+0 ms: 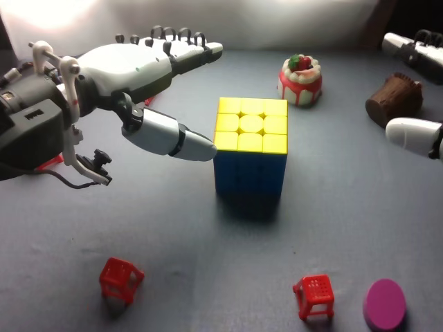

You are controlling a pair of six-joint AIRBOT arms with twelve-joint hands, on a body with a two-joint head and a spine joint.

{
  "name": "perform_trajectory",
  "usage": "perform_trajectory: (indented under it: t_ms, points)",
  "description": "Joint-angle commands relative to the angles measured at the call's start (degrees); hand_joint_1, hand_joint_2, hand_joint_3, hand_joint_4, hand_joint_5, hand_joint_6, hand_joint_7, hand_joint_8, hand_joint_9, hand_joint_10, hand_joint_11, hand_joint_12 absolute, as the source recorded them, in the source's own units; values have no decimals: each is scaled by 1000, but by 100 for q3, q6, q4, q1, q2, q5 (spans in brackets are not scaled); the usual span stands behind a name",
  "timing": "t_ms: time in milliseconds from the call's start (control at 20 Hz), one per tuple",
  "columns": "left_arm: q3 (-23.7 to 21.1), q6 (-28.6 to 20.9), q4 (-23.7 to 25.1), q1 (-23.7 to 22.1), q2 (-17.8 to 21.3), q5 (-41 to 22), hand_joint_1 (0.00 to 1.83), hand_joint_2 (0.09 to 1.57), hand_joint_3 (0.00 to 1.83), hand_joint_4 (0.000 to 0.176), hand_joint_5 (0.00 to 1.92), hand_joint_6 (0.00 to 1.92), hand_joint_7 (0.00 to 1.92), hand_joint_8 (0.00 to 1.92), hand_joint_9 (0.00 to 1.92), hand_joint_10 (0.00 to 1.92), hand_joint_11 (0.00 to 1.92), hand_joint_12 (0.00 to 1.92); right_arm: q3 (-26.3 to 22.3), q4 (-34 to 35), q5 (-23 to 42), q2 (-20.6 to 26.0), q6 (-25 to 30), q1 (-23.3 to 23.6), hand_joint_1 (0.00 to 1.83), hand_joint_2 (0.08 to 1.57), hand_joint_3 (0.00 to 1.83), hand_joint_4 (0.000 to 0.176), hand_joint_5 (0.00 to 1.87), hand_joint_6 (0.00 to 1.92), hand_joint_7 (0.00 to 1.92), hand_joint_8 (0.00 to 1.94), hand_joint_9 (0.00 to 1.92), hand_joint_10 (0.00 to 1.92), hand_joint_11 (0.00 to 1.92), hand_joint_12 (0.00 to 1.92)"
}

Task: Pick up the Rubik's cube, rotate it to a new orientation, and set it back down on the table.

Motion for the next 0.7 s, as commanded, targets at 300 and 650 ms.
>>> perform_trajectory:
  t_ms: [300,650]
  points:
    - [133,-29,97,-164,-252,-220,824,828,19,51,0,0,0,0,0,0,0,2,57,101,706,-56,36,-31,471,1282,13,0,0,0,0,0,0,0,0,0]
    - [186,-287,173,-157,-424,-256,741,797,0,47,0,0,0,0,0,0,20,20,61,140,704,-92,36,-82,441,1286,7,0,0,0,0,0,0,0,0,0]
